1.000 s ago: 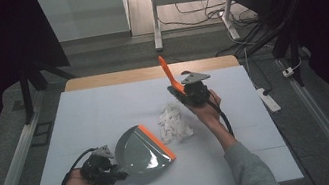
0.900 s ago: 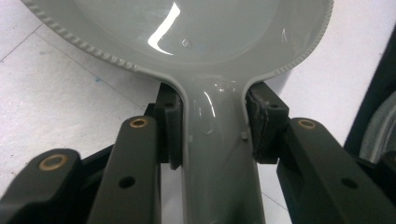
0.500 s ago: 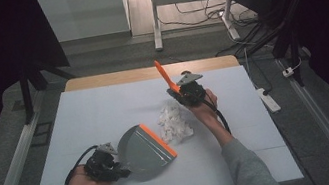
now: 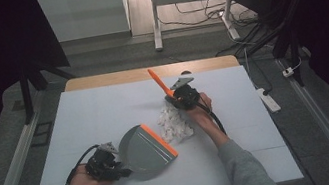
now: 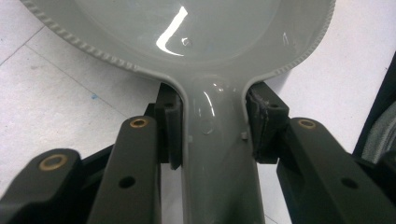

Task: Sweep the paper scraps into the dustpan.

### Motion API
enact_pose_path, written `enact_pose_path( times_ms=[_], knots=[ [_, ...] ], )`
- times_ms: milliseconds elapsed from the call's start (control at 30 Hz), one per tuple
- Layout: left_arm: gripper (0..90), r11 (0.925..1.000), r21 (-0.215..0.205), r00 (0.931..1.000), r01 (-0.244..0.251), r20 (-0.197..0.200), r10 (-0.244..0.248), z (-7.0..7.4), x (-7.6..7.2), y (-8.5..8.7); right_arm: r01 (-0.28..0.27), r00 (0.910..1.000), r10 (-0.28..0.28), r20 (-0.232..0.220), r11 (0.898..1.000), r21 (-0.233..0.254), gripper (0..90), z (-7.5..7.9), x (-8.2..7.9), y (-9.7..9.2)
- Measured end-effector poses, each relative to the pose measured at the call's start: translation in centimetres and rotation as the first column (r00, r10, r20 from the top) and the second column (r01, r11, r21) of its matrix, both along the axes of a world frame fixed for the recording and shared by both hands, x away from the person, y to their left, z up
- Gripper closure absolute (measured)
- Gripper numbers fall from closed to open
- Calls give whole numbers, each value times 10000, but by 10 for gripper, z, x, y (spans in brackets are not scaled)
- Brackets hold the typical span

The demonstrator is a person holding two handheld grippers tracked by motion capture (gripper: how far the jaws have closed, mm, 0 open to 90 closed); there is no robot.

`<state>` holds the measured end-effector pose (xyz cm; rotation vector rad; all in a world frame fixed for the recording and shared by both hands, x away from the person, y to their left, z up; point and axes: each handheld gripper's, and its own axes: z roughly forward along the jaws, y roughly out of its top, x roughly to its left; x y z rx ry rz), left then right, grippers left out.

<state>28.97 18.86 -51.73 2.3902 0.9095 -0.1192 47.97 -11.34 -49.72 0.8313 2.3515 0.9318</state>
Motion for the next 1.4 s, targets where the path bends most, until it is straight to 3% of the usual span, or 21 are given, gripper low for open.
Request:
enact_pose_path(
  times_ms=[267, 367, 467, 533, 667, 767, 833, 900, 933, 1033, 1200, 1400],
  knots=[
    [614, 10000, -82, 9999, 25, -103, -25, -2, 3, 0, -524, 9983, 511, -287, 9975, -464, 705, 0, -17, 15],
    [614, 10000, -88, 9999, 41, -113, -42, -2, 4, 0, -785, 9943, 771, -733, 9968, -156, 705, 1, -25, 20],
    [614, 9999, -95, 9999, 40, -118, -41, -2, 4, 0, -1039, 9910, 1015, -870, 9943, -239, 705, 2, -36, 27],
    [614, 9999, -116, 9999, 50, -128, -52, -3, 5, 0, -1282, 9862, 1275, -1055, 9918, 7, 705, 2, -44, 30],
    [614, 9999, -152, 9999, 71, -150, -73, -4, 7, -1, -1897, 9777, 1856, -983, 9812, -343, 705, 1, -65, 43],
    [614, 9998, -158, 9998, 80, -160, -83, -4, 7, -1, -2139, 9708, 2106, -1149, 9767, -165, 705, 2, -71, 47],
    [614, 9999, -148, 9998, 84, -176, -87, -4, 7, -1, -2637, 9592, 2603, -1104, 9645, -169, 705, 4, -82, 53],
    [614, 9999, -142, 9998, 100, -172, -102, -4, 7, -1, -2846, 9541, 2819, -1012, 9586, -123, 704, 7, -85, 54],
    [614, 9998, -149, 9998, 96, -166, -98, -4, 7, -1, -3000, 9495, 3005, -900, 9537, 196, 705, 14, -91, 54],
    [614, 9999, -129, 9998, 90, -160, -92, -4, 6, -1, -2892, 9551, 2913, -535, 9562, 443, 704, 23, -94, 49],
    [614, 9999, -103, 9998, 63, -162, -65, -3, 5, -1, -2193, 9756, 2191, 138, 9695, 1096, 704, 45, -95, 24],
    [614, 10000, -78, 9999, 40, -164, -41, -4, 4, -1, -1145, 9934, 1137, 137, 9832, 1420, 704, 54, -92, -13]
  ],
)
